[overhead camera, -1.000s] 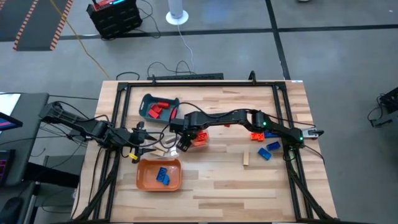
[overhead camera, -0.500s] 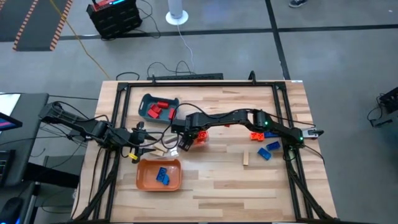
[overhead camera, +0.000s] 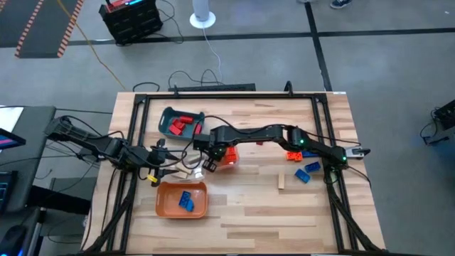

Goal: Sort blocks
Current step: Put the brown block into the left transparent bin

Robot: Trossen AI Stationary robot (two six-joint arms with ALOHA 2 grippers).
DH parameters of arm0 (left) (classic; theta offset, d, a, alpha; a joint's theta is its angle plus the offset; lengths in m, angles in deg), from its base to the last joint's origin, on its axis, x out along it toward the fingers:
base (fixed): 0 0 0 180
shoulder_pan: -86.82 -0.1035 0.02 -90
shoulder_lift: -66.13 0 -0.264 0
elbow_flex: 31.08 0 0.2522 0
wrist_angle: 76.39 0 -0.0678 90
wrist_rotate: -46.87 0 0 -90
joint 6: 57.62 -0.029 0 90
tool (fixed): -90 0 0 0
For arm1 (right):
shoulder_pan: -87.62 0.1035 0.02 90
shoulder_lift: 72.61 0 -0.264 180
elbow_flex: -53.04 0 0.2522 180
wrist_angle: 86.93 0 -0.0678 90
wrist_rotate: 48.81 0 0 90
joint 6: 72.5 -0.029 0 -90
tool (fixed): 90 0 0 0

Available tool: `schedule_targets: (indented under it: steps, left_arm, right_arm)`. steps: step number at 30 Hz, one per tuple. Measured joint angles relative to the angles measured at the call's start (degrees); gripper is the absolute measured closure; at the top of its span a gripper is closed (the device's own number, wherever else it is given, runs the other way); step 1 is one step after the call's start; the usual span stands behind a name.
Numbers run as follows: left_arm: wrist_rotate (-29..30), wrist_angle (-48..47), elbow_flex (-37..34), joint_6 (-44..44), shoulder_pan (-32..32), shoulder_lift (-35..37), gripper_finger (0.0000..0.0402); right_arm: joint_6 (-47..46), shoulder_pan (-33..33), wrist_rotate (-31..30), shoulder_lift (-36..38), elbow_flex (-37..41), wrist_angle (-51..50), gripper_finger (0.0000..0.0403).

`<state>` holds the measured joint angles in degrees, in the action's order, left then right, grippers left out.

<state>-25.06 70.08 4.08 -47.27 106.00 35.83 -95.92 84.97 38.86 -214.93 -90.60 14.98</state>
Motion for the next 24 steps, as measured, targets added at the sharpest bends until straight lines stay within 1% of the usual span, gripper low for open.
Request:
schedule_targets:
  steps: [6,8,13,16,18,24]
  left_arm:
    - [0.0,0.2,0.0,-0.2,0.0,0.0,0.0184]
    - [0.0,0.4,0.0,-0.1,0.0,0.0,0.0184]
    - [0.5,0.4,0.0,0.9,0.0,0.0,0.0184]
    - [2.8,0.4,0.0,0.9,0.2,0.0,0.0184]
    - [4.4,0.6,0.0,0.8,0.8,0.0,0.0184]
    - [4.9,7.5,-2.9,0.5,2.4,0.0,0.0184]
  right_arm:
    - [0.4,-0.4,-0.1,0.1,-4.8,-3.3,0.0378]
    - [0.5,-0.7,-0.3,1.2,-4.7,-2.5,0.0379]
    - [0.4,-0.9,-4.3,3.8,-4.8,-2.9,0.038]
    - [2.4,0.2,-7.0,5.1,-5.0,-0.2,0.038]
    - [4.5,1.5,-7.7,5.4,-5.0,3.9,0.038]
    - [9.9,5.2,-7.8,5.4,-5.0,14.2,0.038]
